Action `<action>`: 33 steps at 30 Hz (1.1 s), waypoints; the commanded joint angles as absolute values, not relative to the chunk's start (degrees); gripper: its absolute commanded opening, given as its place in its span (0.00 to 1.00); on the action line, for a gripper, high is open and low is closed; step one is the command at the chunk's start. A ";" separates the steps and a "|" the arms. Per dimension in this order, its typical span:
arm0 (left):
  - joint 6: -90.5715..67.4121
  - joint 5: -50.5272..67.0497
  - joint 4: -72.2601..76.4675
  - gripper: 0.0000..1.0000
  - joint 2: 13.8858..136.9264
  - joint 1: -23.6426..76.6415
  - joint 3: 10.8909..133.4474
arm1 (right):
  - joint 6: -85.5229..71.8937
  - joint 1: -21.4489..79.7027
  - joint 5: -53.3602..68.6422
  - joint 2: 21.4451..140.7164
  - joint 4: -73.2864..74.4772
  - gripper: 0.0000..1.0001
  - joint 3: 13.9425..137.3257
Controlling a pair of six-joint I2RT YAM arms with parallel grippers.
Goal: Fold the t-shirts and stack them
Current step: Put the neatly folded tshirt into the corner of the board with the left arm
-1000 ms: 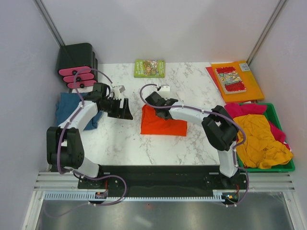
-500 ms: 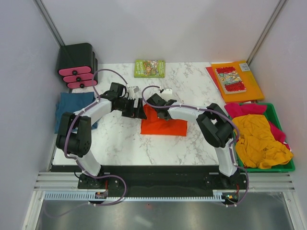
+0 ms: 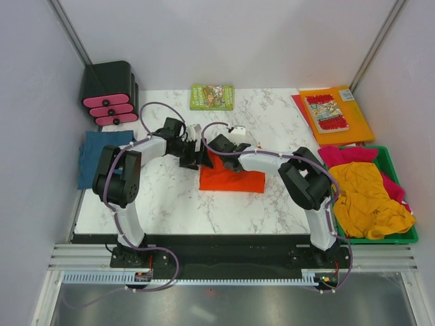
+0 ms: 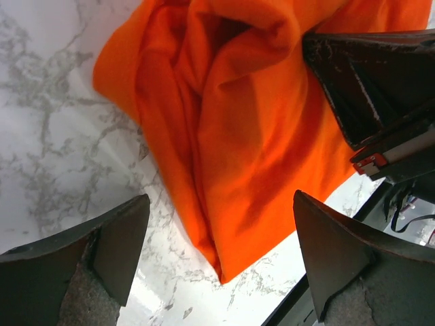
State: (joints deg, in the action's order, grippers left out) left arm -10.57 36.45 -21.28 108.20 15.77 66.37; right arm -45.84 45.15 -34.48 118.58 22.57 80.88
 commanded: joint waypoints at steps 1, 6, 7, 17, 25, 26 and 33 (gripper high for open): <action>-11.95 35.07 -22.23 0.95 111.89 18.01 65.48 | -48.16 45.35 -31.82 119.44 23.73 0.00 78.14; -12.74 35.69 -22.24 0.93 110.39 19.25 62.67 | -48.87 45.35 -31.90 118.65 23.47 0.00 77.61; -12.83 35.68 -22.32 0.93 110.22 19.34 62.06 | -48.95 45.35 -31.90 118.57 23.55 0.00 77.52; -13.19 35.69 -22.15 0.59 113.38 19.42 61.96 | -50.10 45.79 -31.38 118.74 22.76 0.00 76.11; -10.90 30.50 -25.40 0.02 116.28 19.34 64.07 | -50.36 46.14 -31.46 118.39 22.41 0.00 75.76; -10.64 29.80 -25.49 0.02 116.28 19.34 63.99 | -50.36 46.23 -31.46 118.30 22.41 0.00 75.85; -4.14 27.08 -31.10 0.02 112.08 19.51 67.49 | -44.68 49.03 -36.03 114.26 21.80 0.23 77.69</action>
